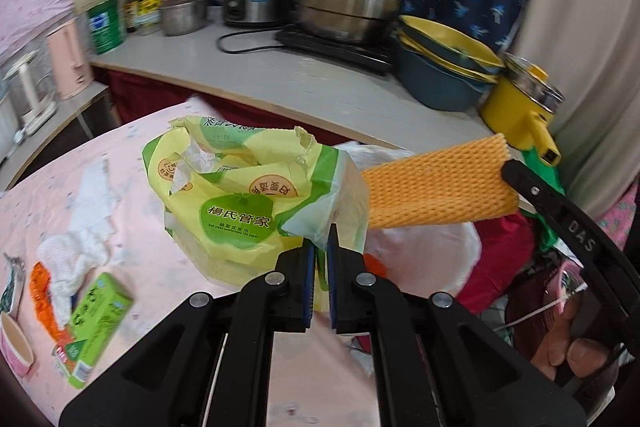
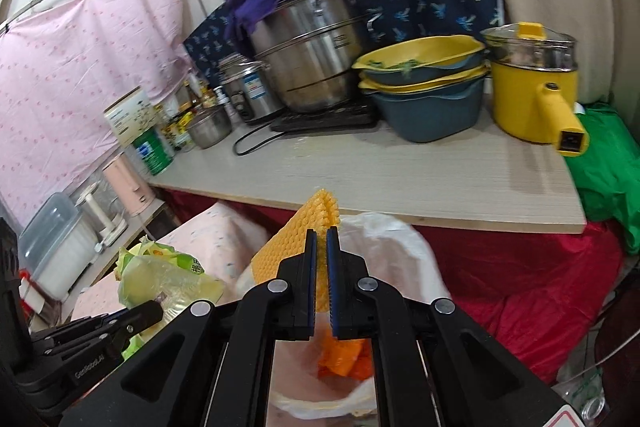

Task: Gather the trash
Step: 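Carry the mesh pad and tissue pack to the bin and release both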

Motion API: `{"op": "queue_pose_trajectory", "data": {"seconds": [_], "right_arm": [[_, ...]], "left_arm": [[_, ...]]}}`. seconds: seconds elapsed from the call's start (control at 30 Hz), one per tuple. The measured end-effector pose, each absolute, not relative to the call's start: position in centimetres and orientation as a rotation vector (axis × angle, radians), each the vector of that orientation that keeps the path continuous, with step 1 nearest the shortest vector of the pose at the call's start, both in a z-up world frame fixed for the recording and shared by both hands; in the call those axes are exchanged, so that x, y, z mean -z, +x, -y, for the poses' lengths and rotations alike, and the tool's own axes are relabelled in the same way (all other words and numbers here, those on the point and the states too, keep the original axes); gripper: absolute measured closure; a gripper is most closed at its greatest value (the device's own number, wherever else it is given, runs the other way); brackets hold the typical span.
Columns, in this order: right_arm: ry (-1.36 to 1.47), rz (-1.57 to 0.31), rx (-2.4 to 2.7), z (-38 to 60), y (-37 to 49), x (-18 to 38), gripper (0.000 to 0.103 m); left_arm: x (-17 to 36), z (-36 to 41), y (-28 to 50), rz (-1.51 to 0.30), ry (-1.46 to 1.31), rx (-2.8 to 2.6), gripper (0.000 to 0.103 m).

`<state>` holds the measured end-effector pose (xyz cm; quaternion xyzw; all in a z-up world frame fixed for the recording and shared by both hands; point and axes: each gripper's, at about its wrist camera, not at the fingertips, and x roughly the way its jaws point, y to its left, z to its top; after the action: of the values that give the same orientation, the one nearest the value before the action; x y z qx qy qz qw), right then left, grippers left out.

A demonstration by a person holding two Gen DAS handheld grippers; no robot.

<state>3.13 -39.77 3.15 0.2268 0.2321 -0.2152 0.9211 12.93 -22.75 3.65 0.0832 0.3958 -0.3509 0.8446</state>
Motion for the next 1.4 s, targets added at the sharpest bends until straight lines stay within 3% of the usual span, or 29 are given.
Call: {"op": "queue_pose_trajectory", "data": {"seconds": [0.47, 0.53, 0.6, 0.77, 1.23, 1.4], "right_arm": [[0.484, -0.486, 0.537, 43.1, 0.6, -2.0, 0.098], [0.482, -0.494, 0.527, 43.0, 1.0, -1.8, 0.097], [0.481, -0.514, 0.506, 42.7, 1.6, -1.4, 0.096], [0.473, -0.546, 0.459, 41.4, 3.4, -0.8, 0.093], [0.415, -0.562, 0.354, 36.5, 6.5, -2.0, 0.071], [0.383, -0.573, 0.295, 33.7, 7.7, -2.5, 0.069]], "left_arm": [[-0.1, 28.6, 9.9, -0.926, 0.226, 0.93, 0.094], [0.5, 28.4, 10.3, -0.93, 0.222, 0.894, 0.087], [0.9, 27.8, 10.9, -0.933, 0.204, 0.857, 0.069], [0.7, 25.7, 12.4, -0.921, 0.17, 0.766, 0.044], [-0.3, 18.3, 14.5, -0.887, 0.101, 0.579, 0.04], [-1.1, 14.6, 14.5, -0.861, 0.069, 0.489, 0.039]]}}
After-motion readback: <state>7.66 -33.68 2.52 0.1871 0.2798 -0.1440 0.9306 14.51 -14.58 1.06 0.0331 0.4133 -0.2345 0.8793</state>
